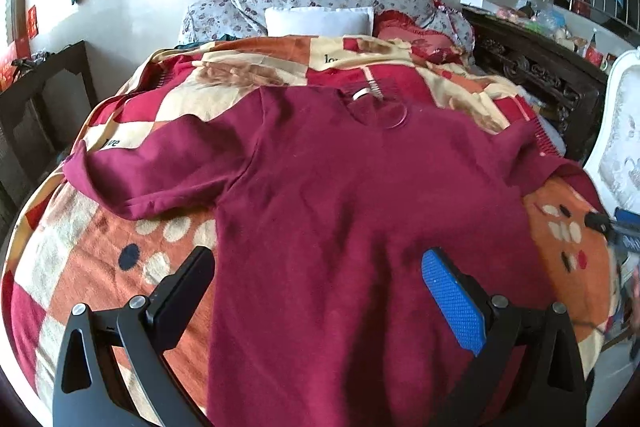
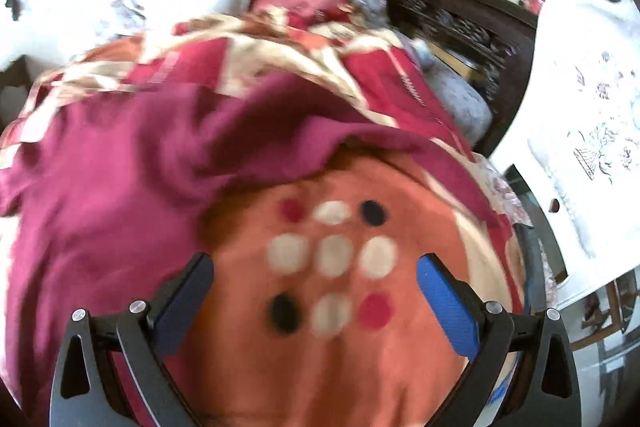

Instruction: Fold small clothes

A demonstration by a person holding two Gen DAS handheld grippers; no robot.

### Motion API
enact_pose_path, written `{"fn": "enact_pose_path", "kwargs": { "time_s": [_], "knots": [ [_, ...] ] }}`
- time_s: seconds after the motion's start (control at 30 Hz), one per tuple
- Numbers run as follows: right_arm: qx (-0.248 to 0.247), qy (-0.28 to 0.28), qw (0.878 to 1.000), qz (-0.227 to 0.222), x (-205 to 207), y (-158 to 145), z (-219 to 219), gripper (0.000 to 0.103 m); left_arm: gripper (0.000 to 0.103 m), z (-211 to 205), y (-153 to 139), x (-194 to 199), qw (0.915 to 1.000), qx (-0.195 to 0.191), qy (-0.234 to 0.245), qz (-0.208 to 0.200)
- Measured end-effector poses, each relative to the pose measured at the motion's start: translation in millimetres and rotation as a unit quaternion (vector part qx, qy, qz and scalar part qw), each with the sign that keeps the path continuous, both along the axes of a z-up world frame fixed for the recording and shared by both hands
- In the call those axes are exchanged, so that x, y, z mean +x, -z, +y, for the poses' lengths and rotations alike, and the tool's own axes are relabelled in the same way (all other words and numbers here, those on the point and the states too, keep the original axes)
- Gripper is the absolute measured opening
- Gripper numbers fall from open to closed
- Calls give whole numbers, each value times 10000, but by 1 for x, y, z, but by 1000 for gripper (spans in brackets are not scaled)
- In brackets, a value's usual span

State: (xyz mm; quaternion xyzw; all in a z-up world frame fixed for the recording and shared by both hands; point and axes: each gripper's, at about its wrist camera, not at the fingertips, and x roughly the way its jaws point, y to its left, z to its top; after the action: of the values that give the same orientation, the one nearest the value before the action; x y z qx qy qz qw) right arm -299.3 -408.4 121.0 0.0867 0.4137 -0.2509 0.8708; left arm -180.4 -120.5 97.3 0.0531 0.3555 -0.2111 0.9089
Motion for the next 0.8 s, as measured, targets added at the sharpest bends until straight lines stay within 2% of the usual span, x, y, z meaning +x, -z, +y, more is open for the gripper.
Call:
{"fn": "enact_pose_path", "kwargs": {
  "time_s": [0.2,0.3,0.6,0.8],
  "knots": [
    [-235,-223,9988,-362,8,-19,66,103,103,-5,-10,-16,9999,-43,17,-162],
    [-36,-293,9982,-531,13,-23,84,103,103,-3,-13,-20,9998,-44,8,-175],
    [613,-445,9944,-743,18,-28,110,103,103,11,-23,-22,9994,-127,-197,-273],
    [752,-429,9926,-848,19,-32,114,103,103,14,-20,-16,9993,-152,-304,-164]
  ]
}}
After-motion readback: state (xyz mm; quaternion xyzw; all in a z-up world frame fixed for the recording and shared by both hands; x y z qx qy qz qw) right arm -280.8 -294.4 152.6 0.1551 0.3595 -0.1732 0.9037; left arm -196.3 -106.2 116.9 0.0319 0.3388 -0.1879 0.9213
